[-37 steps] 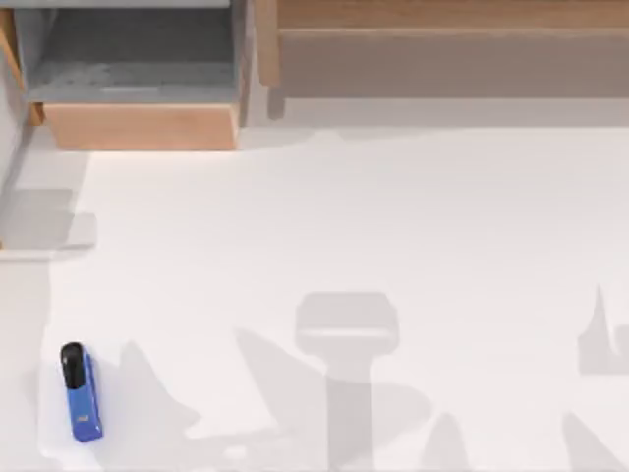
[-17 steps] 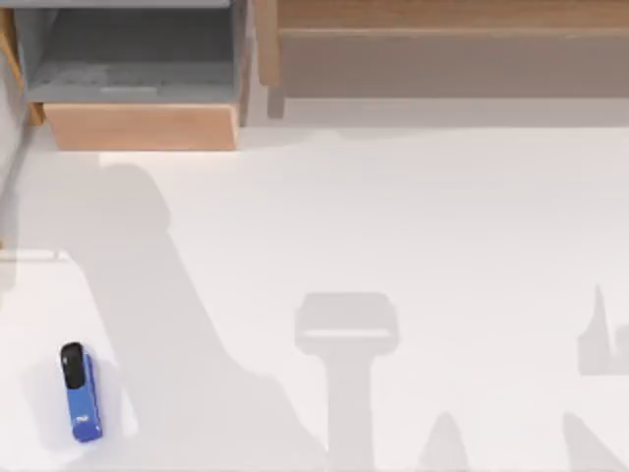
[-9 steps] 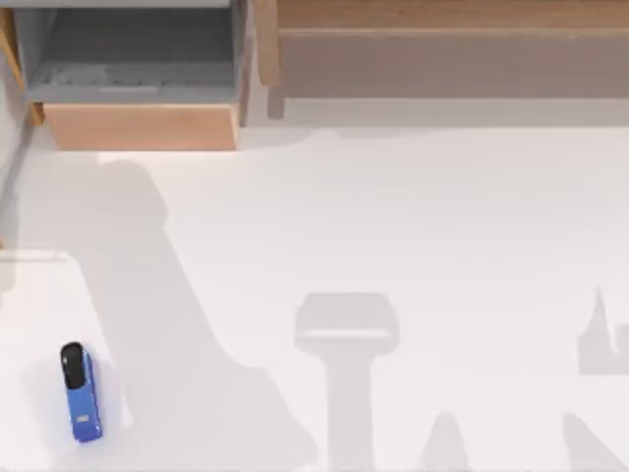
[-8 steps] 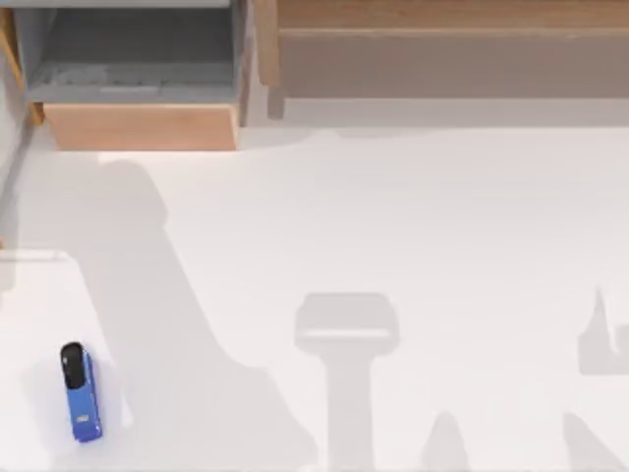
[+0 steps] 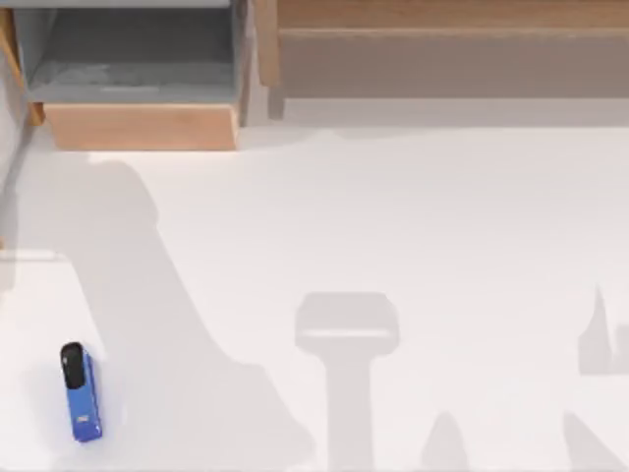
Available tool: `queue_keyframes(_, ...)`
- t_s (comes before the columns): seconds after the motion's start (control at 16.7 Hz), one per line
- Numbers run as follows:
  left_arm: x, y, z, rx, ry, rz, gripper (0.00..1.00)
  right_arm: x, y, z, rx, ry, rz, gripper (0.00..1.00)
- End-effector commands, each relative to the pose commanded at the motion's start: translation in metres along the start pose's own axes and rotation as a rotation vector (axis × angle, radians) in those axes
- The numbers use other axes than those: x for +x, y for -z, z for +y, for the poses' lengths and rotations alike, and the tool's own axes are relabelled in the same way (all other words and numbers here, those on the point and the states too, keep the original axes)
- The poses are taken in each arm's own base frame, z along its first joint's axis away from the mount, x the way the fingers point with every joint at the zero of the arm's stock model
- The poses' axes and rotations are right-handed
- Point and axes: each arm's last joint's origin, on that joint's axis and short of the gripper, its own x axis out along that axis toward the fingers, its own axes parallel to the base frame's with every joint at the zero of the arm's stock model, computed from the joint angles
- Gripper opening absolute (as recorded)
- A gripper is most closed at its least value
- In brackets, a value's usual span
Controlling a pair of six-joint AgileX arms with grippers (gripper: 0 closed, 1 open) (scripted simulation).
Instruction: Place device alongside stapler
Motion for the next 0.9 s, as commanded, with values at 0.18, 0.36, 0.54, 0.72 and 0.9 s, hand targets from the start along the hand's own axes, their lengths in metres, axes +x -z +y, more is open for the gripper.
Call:
queue_keyframes(0.18,0.004,0.000,0.000,-0.001,-0.001,-0.003,1.00,0.000,0.000,0.000,0.000,0.000,0.000,1.00)
queue_keyframes(0.36,0.008,-0.001,-0.002,-0.002,-0.004,-0.010,1.00,0.000,0.000,0.000,0.000,0.000,0.000,1.00)
queue_keyframes(0.54,0.018,-0.003,-0.004,0.000,0.000,-0.001,1.00,0.000,0.000,0.000,0.000,0.000,0.000,1.00)
queue_keyframes(0.72,0.018,-0.003,-0.004,0.000,0.000,-0.001,1.00,0.000,0.000,0.000,0.000,0.000,0.000,1.00)
queue_keyframes(0.9,0.018,-0.003,-0.004,0.000,0.000,-0.001,0.77,0.000,0.000,0.000,0.000,0.000,0.000,1.00)
